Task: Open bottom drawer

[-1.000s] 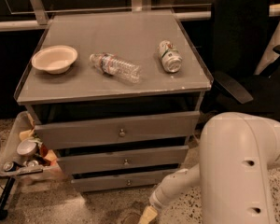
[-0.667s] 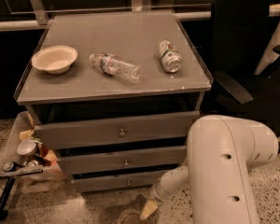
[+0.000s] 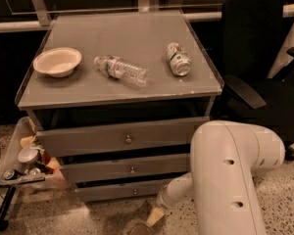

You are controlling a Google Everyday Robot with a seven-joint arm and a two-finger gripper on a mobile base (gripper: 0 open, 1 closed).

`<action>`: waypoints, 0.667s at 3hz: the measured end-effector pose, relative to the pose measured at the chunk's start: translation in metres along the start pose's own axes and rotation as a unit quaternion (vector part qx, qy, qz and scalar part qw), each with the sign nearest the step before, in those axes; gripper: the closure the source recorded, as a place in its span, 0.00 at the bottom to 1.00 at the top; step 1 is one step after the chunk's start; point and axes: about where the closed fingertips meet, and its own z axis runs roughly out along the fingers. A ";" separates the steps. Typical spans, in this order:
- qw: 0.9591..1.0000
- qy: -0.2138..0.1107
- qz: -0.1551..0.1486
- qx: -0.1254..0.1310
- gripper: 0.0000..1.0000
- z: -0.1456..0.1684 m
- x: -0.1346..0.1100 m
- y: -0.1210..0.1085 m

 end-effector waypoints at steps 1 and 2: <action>1.000 -0.008 0.001 0.022 0.00 0.007 -0.008 -0.019; 0.999 -0.018 0.003 0.047 0.00 0.014 -0.014 -0.041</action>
Offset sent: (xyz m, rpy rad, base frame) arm 0.0707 -0.0065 -0.0165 -0.0248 -0.1516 -0.0751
